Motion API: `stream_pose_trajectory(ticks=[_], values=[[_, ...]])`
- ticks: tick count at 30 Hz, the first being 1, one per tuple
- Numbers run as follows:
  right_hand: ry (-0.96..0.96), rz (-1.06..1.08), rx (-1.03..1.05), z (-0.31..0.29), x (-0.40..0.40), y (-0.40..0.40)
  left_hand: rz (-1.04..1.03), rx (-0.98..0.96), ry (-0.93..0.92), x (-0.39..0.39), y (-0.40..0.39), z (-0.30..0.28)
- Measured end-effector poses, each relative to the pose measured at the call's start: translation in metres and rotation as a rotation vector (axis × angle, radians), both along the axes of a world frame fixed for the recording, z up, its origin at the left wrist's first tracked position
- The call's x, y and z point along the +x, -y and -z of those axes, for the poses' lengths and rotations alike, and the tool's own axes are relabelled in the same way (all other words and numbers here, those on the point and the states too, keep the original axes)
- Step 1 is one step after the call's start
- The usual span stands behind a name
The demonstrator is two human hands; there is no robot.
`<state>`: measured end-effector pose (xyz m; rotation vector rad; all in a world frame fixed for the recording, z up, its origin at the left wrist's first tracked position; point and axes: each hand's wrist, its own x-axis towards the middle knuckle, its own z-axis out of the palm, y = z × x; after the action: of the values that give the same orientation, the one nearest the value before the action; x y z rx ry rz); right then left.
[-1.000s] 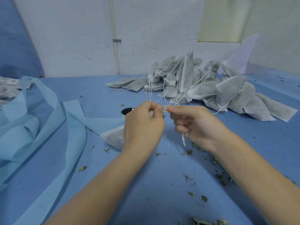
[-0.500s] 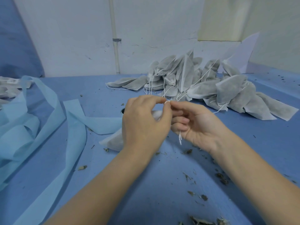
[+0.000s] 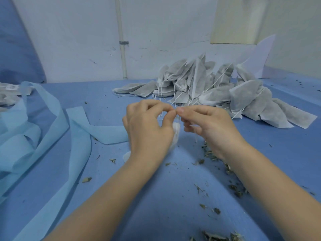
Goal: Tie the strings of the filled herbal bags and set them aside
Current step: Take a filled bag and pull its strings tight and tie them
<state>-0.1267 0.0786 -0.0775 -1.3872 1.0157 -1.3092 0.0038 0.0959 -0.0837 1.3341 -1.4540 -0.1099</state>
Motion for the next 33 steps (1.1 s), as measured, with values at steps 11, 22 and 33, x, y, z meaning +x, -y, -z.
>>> stream_pose_trajectory(ticks=[11,22,33], values=[[0.118,-0.012,-0.08,0.011,0.018,-0.001,0.105,0.211,-0.229,0.0,-0.002,-0.009],[0.044,0.04,-0.099,0.012,0.01,0.007,0.071,0.168,-0.497,0.011,0.008,-0.012],[0.618,0.41,-0.042,0.002,-0.001,0.011,0.174,0.264,-0.403,-0.003,0.005,0.011]])
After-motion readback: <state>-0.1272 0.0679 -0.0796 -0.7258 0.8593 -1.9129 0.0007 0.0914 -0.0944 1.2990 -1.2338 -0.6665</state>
